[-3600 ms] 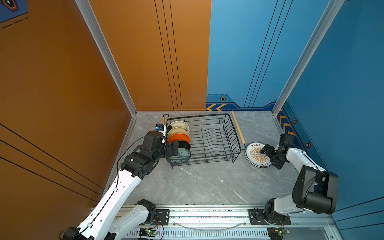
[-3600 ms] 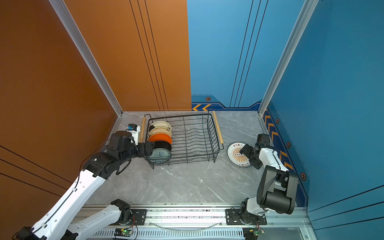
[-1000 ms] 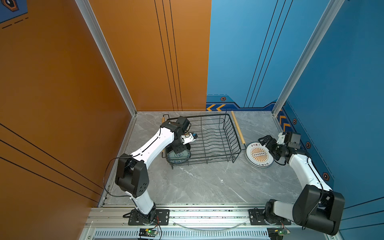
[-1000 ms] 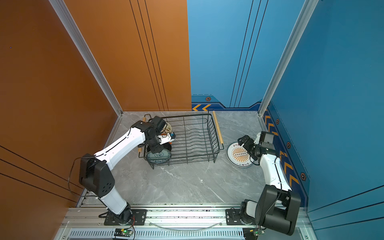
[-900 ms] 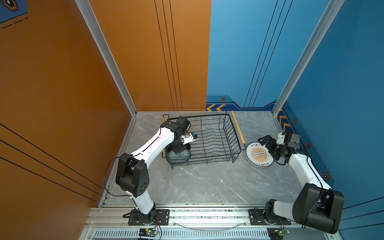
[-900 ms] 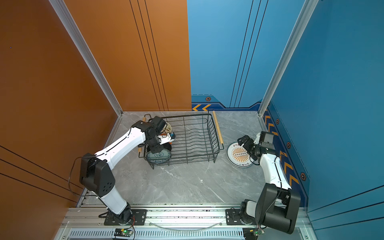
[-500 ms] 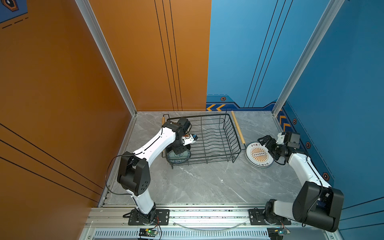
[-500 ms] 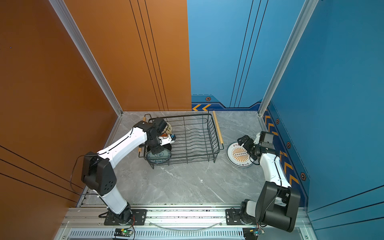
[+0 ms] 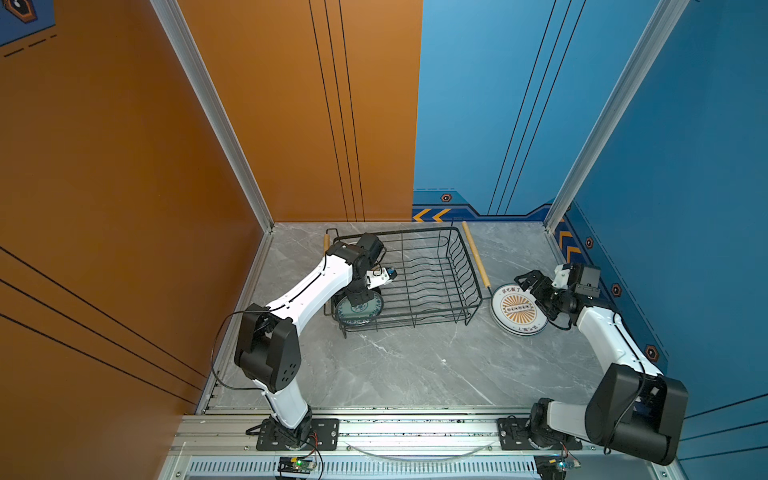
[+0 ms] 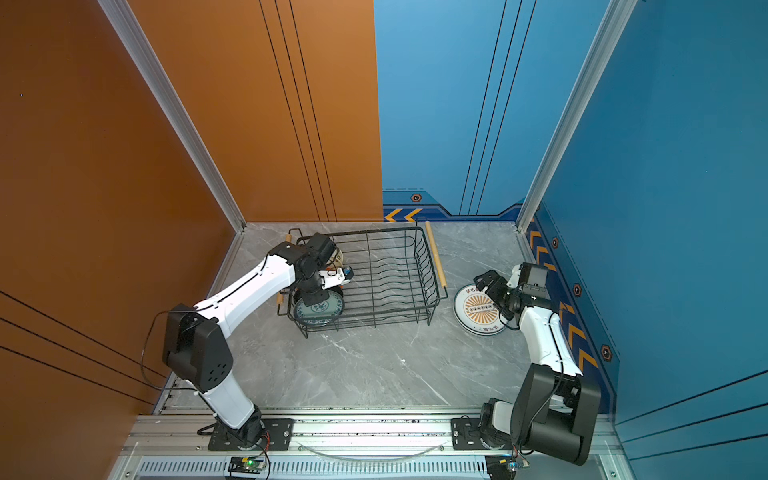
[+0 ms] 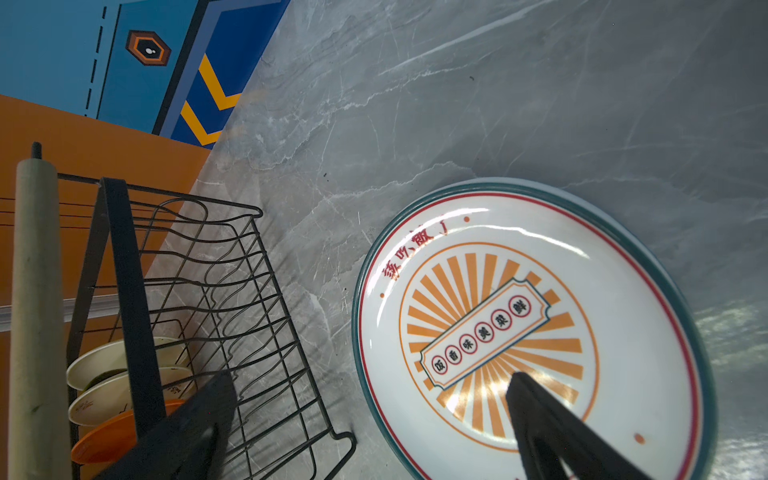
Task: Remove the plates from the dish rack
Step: 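Reach the left gripper into the rack to the blue-and-white patterned plate, then grasp and lift the blue-and-white plate with the left gripper while the right reaches toward it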
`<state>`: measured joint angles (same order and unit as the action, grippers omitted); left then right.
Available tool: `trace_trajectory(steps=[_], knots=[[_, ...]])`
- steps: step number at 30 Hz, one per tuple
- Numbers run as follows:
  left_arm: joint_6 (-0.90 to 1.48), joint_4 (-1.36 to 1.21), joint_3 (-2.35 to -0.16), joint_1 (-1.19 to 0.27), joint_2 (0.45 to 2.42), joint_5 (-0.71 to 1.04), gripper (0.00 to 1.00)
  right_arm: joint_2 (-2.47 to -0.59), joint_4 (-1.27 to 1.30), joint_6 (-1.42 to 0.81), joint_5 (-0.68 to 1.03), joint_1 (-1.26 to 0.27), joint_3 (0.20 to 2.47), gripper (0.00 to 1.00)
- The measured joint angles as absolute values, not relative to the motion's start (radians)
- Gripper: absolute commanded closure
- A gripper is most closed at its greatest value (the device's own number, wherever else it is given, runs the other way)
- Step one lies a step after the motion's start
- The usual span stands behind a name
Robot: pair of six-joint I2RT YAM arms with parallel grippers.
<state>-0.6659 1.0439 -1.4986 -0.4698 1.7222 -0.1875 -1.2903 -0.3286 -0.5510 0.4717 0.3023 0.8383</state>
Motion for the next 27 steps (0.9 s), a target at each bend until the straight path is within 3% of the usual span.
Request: trace_trajectory(steps=[16,27], knots=[[-0.599,1.052,-1.502,-0.551,1.674,-0.243,1.0,-1.26,-0.336,-0.554,0.472,0.3,0.841,0.0],[-0.463,1.074,-1.704,-0.609,1.571,-0.219,1.0,-1.21,-0.387,-0.55,0.469,0.26,0.941,0.0]])
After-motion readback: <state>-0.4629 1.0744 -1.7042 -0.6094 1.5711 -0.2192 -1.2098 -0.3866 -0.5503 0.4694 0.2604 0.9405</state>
